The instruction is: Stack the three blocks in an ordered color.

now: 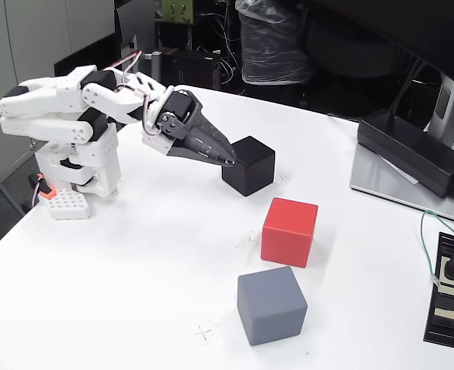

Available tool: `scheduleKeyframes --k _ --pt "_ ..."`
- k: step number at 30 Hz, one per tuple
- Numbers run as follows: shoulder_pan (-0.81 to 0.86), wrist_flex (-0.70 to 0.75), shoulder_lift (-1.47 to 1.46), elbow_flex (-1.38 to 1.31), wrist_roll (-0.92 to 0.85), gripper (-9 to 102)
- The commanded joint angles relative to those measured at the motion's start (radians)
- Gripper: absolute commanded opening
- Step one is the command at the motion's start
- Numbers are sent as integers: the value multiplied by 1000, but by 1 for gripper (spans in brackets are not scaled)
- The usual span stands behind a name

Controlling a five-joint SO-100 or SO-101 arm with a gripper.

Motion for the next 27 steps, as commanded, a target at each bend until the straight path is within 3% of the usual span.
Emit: scheduleKeyframes --k 1,27 --pt "-6 3 6 0 -9 1" --pt "8 5 6 0 -11 0"
